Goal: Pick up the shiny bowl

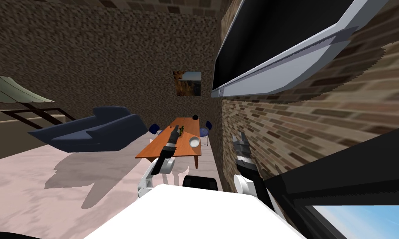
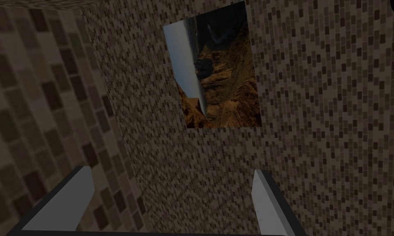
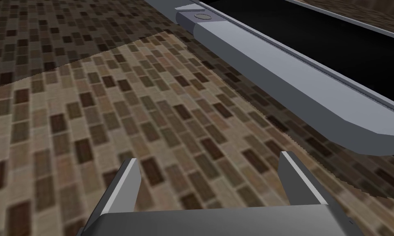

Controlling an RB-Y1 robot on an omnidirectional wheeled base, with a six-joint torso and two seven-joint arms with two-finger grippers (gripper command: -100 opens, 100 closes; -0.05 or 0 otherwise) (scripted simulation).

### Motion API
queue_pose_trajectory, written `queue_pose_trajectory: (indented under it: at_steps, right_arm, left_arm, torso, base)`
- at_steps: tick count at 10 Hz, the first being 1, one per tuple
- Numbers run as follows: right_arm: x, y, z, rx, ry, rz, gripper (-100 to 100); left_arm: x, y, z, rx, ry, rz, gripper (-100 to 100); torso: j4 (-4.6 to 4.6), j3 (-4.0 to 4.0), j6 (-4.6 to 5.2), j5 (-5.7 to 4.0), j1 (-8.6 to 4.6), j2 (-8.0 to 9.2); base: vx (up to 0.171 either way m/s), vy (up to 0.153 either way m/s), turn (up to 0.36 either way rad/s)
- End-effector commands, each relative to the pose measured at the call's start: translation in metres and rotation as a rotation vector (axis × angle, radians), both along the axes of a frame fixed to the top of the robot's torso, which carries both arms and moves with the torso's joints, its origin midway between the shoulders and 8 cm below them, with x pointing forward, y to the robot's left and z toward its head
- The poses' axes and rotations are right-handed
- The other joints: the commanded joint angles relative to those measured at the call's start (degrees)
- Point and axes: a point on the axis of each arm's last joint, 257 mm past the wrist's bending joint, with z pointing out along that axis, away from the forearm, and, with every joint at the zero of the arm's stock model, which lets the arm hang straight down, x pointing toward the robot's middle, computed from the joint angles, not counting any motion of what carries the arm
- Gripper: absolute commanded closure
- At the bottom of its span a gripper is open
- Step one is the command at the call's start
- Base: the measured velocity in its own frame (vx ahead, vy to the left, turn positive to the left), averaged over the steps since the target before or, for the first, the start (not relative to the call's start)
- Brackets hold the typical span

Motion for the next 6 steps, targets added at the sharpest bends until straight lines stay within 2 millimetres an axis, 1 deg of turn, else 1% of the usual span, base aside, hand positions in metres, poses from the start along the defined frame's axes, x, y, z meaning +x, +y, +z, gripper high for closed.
queue_pose_trajectory:
  at_steps: [1, 2, 3, 4, 5, 6]
  right_arm:
    - [0.000, 0.000, 0.000, 0.000, 0.000, 0.000, 0]
    - [0.000, 0.000, 0.000, 0.000, 0.000, 0.000, 0]
    - [0.000, 0.000, 0.000, 0.000, 0.000, 0.000, 0]
    - [0.000, 0.000, 0.000, 0.000, 0.000, 0.000, 0]
    - [0.000, 0.000, 0.000, 0.000, 0.000, 0.000, 0]
    - [0.000, 0.000, 0.000, 0.000, 0.000, 0.000, 0]
  left_arm:
    - [0.012, 0.001, -0.008, 0.010, 0.041, 0.001, -100]
    - [0.015, 0.002, -0.014, 0.009, 0.064, 0.004, -100]
    - [0.025, 0.001, -0.020, 0.018, 0.088, 0.003, -100]
    - [0.027, 0.002, -0.027, 0.017, 0.118, 0.008, -100]
    - [0.028, 0.002, -0.028, 0.017, 0.122, 0.009, -100]
    - [0.039, 0.002, -0.037, 0.026, 0.157, 0.010, -100]
  torso:
    - [0.00, 0.00, 0.00, 0.00, 0.00, 0.00]
    - [0.00, 0.00, 0.01, 0.00, -0.01, 0.00]
    - [0.00, 0.00, 0.00, 0.00, 0.00, 0.00]
    - [0.00, 0.00, 0.01, 0.00, -0.01, -0.01]
    - [0.00, 0.00, 0.00, 0.00, 0.00, 0.00]
    - [0.00, 0.00, -0.01, 0.00, 0.00, 0.01]
  base:
    - [0.002, -0.005, -0.049]
    - [0.002, -0.003, -0.028]
    - [0.002, -0.005, -0.058]
    - [0.003, -0.003, -0.033]
    - [0.000, 0.000, 0.000]
    - [0.001, -0.005, -0.062]
